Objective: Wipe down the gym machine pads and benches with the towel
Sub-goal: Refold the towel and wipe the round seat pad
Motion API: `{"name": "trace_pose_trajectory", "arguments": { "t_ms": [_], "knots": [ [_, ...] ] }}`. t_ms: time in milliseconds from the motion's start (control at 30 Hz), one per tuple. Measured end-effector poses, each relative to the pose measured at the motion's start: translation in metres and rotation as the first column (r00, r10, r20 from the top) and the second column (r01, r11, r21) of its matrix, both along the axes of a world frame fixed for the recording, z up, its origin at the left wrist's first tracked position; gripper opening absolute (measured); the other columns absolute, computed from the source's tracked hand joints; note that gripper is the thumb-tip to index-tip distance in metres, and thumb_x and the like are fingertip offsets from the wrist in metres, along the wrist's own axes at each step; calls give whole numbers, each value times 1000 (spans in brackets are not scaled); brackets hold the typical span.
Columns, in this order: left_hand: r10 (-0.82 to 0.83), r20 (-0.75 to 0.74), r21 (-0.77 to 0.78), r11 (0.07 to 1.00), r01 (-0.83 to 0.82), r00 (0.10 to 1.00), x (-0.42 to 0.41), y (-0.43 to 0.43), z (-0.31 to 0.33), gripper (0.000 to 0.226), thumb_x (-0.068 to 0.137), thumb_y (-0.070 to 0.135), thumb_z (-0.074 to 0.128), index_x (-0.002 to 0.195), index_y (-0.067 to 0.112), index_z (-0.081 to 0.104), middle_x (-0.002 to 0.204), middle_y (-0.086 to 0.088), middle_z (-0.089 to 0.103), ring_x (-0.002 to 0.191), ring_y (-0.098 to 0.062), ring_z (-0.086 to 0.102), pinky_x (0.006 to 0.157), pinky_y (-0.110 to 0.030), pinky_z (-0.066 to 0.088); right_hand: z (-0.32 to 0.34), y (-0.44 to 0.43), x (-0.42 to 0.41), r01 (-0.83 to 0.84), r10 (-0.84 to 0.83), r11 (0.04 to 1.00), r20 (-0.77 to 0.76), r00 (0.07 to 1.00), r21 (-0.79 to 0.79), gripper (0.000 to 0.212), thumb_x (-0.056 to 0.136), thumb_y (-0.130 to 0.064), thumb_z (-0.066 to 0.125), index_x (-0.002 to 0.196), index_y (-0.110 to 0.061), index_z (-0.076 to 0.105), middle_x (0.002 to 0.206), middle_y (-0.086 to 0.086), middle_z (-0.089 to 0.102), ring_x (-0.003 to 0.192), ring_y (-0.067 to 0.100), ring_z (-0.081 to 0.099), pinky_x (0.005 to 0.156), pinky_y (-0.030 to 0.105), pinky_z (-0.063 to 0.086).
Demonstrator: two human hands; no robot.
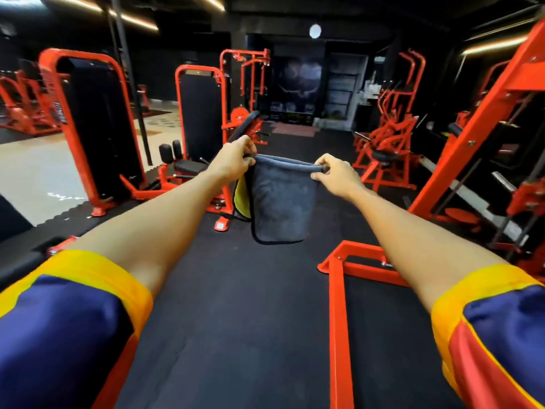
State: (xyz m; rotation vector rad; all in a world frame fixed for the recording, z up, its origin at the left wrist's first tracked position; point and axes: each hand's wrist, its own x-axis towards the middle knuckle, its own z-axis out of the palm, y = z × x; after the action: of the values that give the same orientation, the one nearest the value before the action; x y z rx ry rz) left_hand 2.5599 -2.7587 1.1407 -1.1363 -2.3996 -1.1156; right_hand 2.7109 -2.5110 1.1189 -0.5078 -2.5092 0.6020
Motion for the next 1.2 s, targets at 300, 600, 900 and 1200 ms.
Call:
{"name": "trace_pose_trajectory", "arguments": {
  "t_ms": [300, 600, 900, 1200],
  "knots": [
    [-72, 20, 5, 997, 72, 997, -116, 144, 2, 22, 91, 5, 66, 111, 14, 64, 113, -6, 69, 108, -25, 63, 90, -29, 46, 10, 131, -98, 88, -88, 996, -24, 996, -1, 18, 87, -38, 74, 89, -37, 56, 85, -10, 66, 84, 21, 65, 80, 43, 55],
    [-206, 14, -105, 973, 206, 978, -275, 315, -16, 25, 89, 12, 67, 98, 32, 55, 109, -1, 69, 103, -24, 64, 92, -40, 52, -17, 271, -218, 206, -206, 979, 12, 979, -8, 17, 89, -36, 72, 94, -34, 56, 91, -9, 68, 85, 23, 65, 75, 40, 51],
    [-317, 1, -97, 944, 316, 948, -431, 464, -1, 19, 93, 12, 68, 102, 26, 58, 109, 1, 65, 100, -18, 59, 87, -32, 48, -1, 390, -346, 303, -303, 953, 10, 953, -8, 14, 91, -36, 72, 96, -34, 59, 90, -8, 68, 80, 20, 66, 74, 38, 50],
    [-405, 18, -65, 912, 405, 914, -557, 614, 0, 20, 94, 10, 67, 111, 20, 62, 107, 2, 63, 100, -15, 58, 86, -28, 46, 0, 531, -463, 368, -368, 930, 15, 930, -3, 18, 89, -38, 73, 88, -39, 55, 93, -12, 67, 91, 23, 64, 86, 45, 54]
  ]
}}
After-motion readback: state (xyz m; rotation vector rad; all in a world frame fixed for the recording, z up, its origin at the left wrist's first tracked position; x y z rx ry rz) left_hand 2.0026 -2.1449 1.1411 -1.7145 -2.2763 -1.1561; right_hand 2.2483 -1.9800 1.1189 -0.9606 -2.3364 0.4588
